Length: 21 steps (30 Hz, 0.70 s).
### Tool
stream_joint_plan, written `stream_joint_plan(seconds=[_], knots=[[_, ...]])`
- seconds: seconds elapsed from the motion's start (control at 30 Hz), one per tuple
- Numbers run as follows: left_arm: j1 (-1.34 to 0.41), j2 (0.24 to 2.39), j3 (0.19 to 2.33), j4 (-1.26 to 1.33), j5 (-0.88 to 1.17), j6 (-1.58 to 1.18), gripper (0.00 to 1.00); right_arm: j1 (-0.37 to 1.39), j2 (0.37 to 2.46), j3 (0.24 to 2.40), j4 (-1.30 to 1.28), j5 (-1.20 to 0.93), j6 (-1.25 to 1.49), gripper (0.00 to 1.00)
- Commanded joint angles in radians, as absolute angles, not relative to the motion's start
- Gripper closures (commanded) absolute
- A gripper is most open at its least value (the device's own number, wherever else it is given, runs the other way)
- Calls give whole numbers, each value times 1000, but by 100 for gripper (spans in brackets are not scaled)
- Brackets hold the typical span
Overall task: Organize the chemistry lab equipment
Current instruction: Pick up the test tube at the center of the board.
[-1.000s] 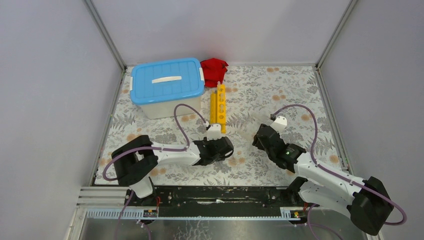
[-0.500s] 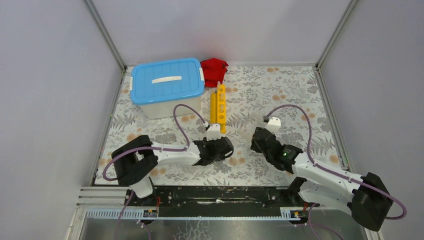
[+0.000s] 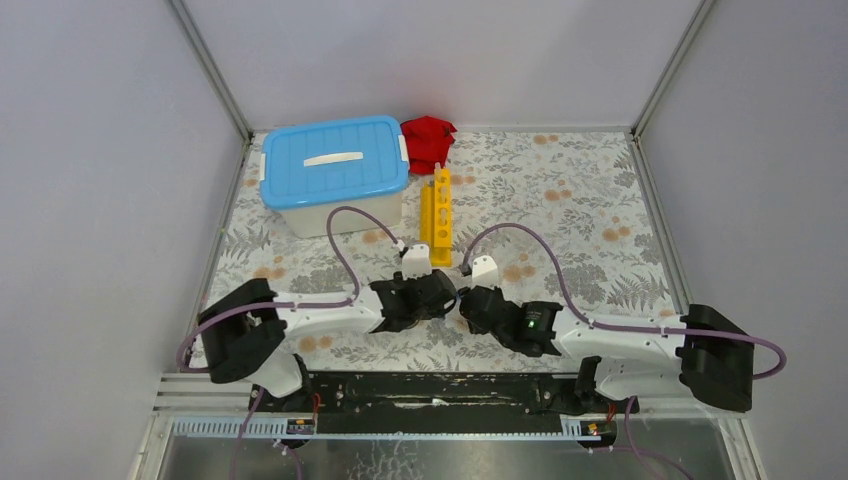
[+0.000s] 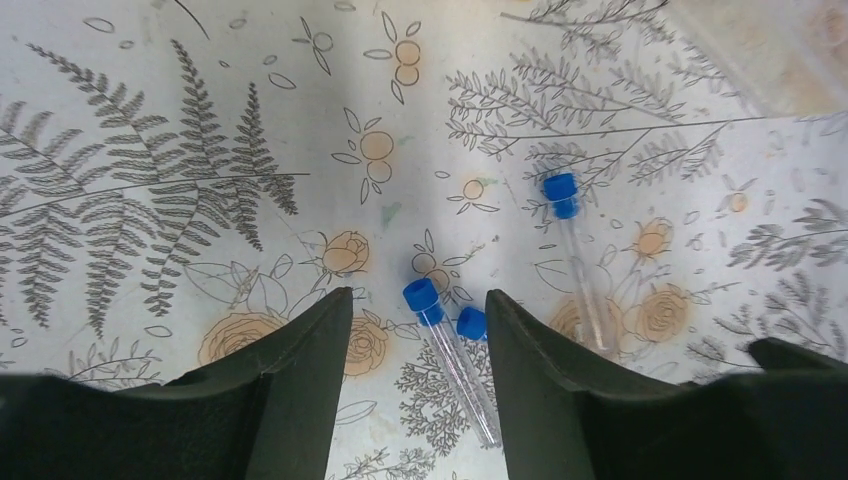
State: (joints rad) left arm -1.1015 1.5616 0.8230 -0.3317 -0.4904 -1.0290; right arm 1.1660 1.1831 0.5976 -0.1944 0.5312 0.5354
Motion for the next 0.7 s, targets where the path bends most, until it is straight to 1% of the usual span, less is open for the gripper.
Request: stream_joint_plan(seconds=[0.0, 0.23, 0.33, 0.43, 0.67], knots=[[-1082, 1459, 783, -341, -550, -1032, 41, 1208, 1201, 621, -125, 493, 473, 58], [-1058, 1302, 708, -314, -537, -1027, 40, 1262, 1276, 620, -66, 433, 402, 60], [-1041, 1233, 671, -297, -506, -1008, 35, 1264, 1296, 620, -55, 425, 384, 60], [-1014, 1167, 635, -280, -473, -998, 33, 1265, 1316, 622, -44, 424, 368, 60], [-990, 1072, 595, -278, -455, -996, 32, 1264, 1371, 635, -24, 427, 325, 60]])
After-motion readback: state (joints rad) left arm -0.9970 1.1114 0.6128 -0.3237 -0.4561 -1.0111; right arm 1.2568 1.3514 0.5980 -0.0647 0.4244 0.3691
